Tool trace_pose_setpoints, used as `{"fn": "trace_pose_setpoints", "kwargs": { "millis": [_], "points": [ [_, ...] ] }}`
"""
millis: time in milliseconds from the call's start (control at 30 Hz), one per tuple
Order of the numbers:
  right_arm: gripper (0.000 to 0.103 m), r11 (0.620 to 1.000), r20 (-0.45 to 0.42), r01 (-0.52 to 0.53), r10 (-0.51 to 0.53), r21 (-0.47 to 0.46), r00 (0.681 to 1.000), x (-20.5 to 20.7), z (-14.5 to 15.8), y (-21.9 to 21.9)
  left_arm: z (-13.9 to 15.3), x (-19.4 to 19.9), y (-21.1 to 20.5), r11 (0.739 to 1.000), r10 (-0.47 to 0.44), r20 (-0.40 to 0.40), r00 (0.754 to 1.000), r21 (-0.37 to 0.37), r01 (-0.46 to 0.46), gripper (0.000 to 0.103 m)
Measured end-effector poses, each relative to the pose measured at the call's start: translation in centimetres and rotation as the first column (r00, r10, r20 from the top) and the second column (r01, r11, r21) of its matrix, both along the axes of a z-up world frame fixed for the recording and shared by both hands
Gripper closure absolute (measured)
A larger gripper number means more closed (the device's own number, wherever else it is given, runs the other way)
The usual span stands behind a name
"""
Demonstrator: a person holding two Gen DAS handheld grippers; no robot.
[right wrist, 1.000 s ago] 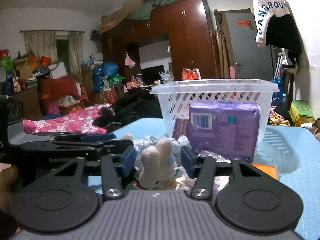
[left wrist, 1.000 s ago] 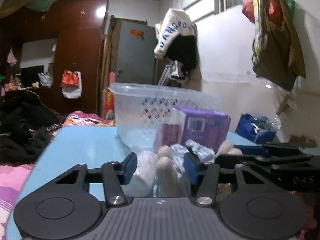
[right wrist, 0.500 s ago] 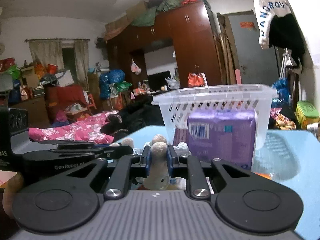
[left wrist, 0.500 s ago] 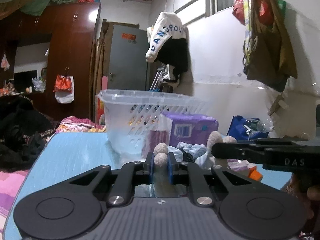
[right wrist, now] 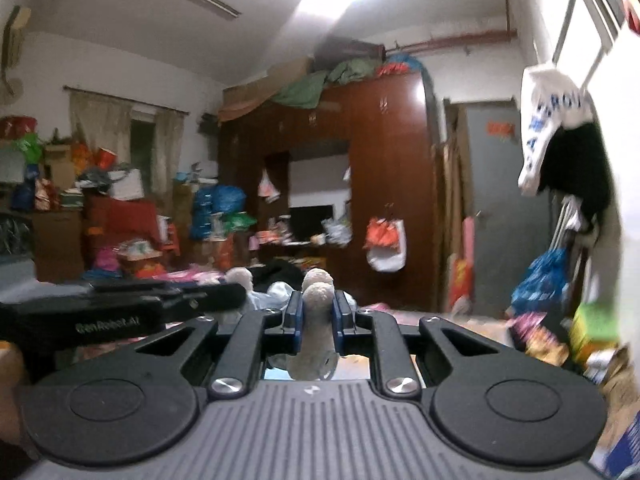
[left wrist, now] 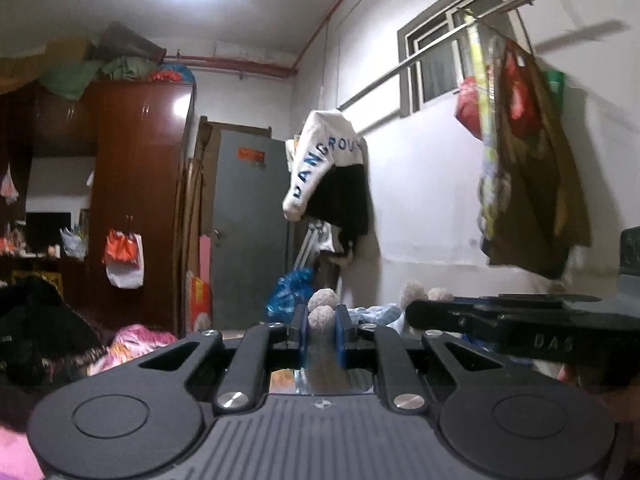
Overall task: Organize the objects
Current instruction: 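Lift the white plush toy with both grippers and drop it into the basket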
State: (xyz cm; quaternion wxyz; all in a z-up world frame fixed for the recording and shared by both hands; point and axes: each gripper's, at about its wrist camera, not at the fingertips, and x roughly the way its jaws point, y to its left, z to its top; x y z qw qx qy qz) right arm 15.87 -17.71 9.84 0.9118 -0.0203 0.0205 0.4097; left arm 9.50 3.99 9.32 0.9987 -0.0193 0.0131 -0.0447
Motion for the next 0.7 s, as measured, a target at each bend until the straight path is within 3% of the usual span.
{"fn": "trace_pose_setpoints", "kwargs": {
  "millis": [167,300,400,600,633,667,700],
  "points": [
    [0.088,0.996,-0.060,0.077,-0.080,-0.050,0.995,6.8,2.0,3.4,1.9,8.3,0.4,1.000,0.022,-0.106,0.994,0.022,-0.019,0.087],
    [0.088,0.983,-0.187,0.129,-0.152,-0.128,0.971,11.9,-0.2,6.1,-0.2,14.1,0.8,0.998,0.058,-0.232,0.971,0.032,-0.052,0.087],
    [0.088,0.973,-0.233,0.143,-0.183,-0.179,0.955,13.7,-2.5,7.5,-2.1,16.4,1.0,0.997,0.072,-0.284,0.956,0.033,-0.065,0.087],
    [0.086,0.965,-0.252,0.126,-0.184,-0.229,0.950,14.4,-3.9,8.6,-3.7,18.1,2.0,0.996,0.090,-0.327,0.941,0.016,-0.090,0.083],
    [0.077,0.962,-0.262,0.115,-0.181,-0.247,0.948,14.0,-4.1,8.3,-3.7,17.9,2.1,0.993,0.114,-0.318,0.941,0.023,-0.112,0.071],
    [0.057,0.956,-0.260,0.117,-0.189,-0.269,0.947,14.1,-4.0,8.2,-3.6,17.6,2.3,0.990,0.141,-0.305,0.942,0.025,-0.141,0.043],
    [0.043,0.946,-0.228,0.152,-0.221,-0.286,0.948,13.7,-3.9,8.0,-3.4,16.9,2.7,0.987,0.159,-0.288,0.944,0.009,-0.163,0.028]
  ]
}}
